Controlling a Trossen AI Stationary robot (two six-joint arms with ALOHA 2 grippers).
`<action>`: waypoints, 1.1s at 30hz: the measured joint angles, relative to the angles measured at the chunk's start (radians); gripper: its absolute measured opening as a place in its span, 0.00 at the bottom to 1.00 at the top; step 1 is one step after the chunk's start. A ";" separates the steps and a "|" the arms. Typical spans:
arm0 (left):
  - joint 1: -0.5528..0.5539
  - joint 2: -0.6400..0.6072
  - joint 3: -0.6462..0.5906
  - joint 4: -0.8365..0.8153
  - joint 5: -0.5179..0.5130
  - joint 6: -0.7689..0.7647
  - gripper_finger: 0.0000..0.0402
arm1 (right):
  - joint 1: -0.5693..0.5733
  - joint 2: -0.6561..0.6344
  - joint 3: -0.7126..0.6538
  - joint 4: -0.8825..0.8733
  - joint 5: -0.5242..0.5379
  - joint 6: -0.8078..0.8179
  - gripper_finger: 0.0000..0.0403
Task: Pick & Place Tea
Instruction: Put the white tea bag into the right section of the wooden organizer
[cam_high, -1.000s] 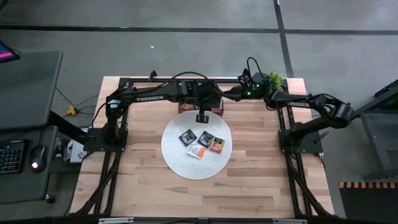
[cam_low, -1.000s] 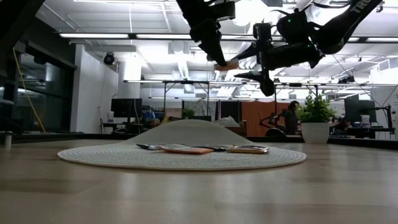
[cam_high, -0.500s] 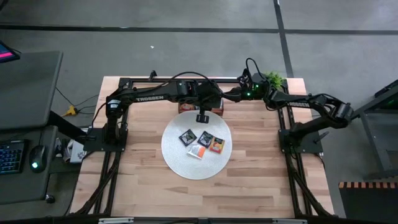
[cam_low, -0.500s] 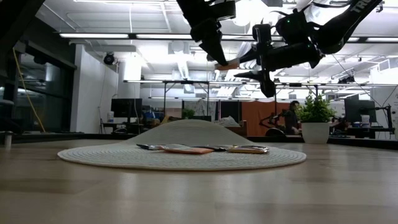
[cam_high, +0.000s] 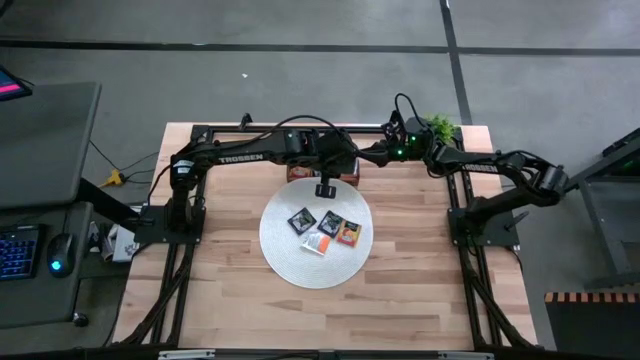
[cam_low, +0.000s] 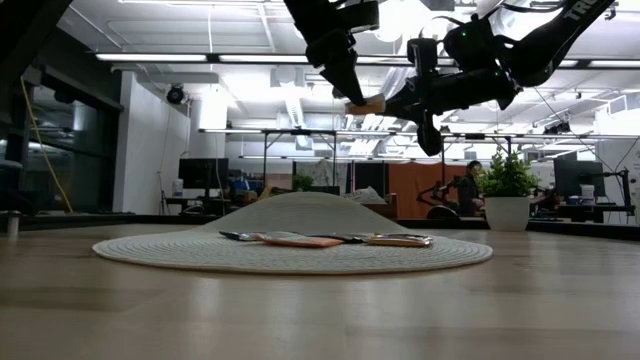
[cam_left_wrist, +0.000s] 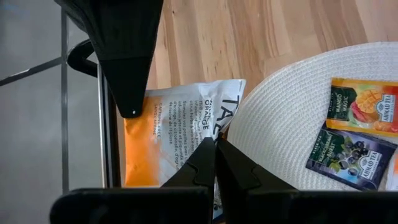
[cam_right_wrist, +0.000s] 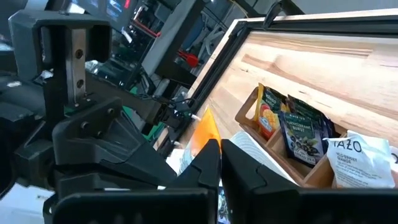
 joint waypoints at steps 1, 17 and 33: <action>0.000 0.000 0.000 -0.001 0.002 0.000 0.00 | 0.002 0.000 0.000 0.000 -0.004 -0.007 0.01; 0.001 0.000 0.000 -0.009 0.024 0.000 0.00 | -0.001 0.000 0.000 -0.006 0.011 -0.053 0.00; 0.000 0.000 0.000 -0.012 0.032 0.000 0.28 | -0.055 -0.001 0.001 -0.058 0.054 -0.130 0.00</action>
